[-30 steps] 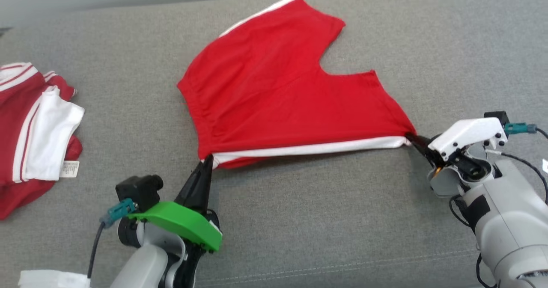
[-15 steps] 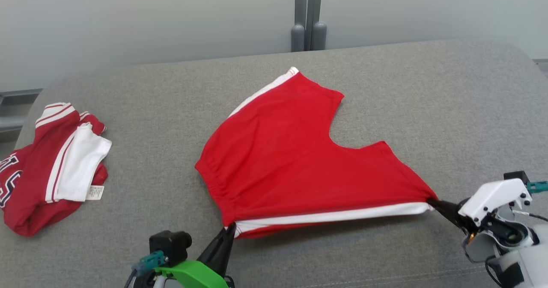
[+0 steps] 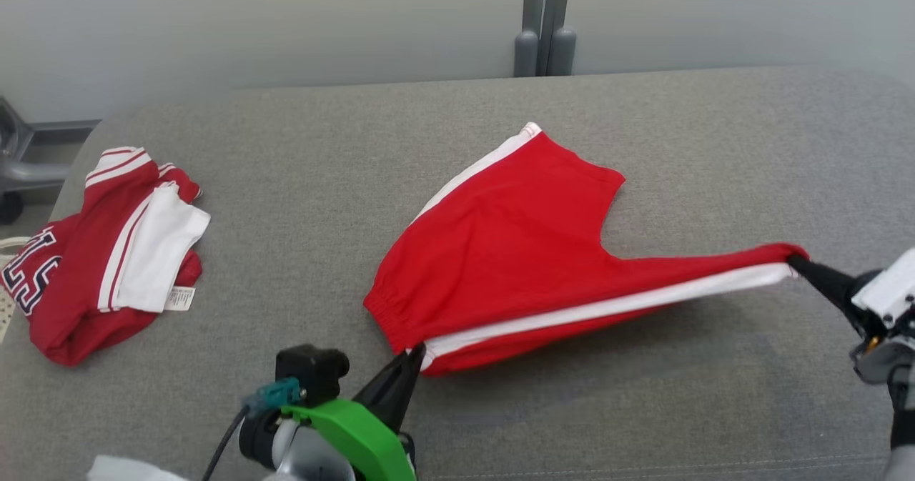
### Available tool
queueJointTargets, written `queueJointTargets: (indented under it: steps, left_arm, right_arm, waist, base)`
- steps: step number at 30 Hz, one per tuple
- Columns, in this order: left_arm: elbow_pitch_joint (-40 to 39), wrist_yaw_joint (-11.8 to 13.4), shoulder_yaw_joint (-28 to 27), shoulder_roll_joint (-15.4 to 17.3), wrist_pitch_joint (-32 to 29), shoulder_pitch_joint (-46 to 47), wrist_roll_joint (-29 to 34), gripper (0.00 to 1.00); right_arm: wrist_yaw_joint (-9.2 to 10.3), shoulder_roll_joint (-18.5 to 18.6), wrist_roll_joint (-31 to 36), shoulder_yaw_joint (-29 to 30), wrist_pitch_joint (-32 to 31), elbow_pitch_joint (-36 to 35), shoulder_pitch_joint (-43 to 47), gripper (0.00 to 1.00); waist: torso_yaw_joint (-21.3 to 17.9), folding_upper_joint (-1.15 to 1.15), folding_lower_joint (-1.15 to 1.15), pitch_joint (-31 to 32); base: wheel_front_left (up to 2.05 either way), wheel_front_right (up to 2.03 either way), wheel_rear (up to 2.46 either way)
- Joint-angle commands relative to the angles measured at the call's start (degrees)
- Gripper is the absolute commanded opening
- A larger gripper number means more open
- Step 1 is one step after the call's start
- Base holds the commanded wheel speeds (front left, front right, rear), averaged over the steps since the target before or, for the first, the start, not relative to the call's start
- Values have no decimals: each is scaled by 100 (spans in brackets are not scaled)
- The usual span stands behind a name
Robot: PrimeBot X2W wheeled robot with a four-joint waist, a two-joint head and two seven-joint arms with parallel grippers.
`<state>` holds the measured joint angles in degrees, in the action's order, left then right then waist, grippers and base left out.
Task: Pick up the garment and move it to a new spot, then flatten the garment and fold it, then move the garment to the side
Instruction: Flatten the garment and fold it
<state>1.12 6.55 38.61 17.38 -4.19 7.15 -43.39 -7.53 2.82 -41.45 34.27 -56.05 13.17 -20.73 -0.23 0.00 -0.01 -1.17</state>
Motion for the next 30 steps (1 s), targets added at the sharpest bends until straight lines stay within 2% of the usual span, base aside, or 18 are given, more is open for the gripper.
queueJointTargets:
  steps: [1,8,16,24,26,30]
  left_arm:
    - [46,-13,-39,2,-33,124,-49,0]
    - [457,-213,52,-306,-262,1045,45,0]
    - [886,-417,-97,-642,-64,1806,-21,0]
    - [1360,-597,-193,-877,159,2372,-33,0]
    - [1470,-547,-281,-937,291,2521,-11,0]
    - [1683,-613,-348,-1066,418,2686,-107,0]
  right_arm:
    - [7,22,53,42,44,97,-132,0]
    - [5,17,801,-81,519,1341,-1723,0]
    - [5,17,1921,-206,969,2418,-3047,0]
    - [5,16,2499,-166,1488,3305,-4057,0]
    - [4,19,2615,-143,1654,3508,-4278,0]
    - [5,16,2867,-22,1957,3893,-4639,0]
  waist:
    - [161,0,1,-165]
    - [542,0,1,-588]
    - [885,0,1,-1158]
    - [1056,0,1,-1530]
    - [1075,0,1,-1613]
    - [1125,0,1,-1713]
  base:
    - [0,0,0]
    - [0,0,0]
    - [0,0,0]
    - [0,0,0]
    - [0,0,0]
    - [0,0,0]
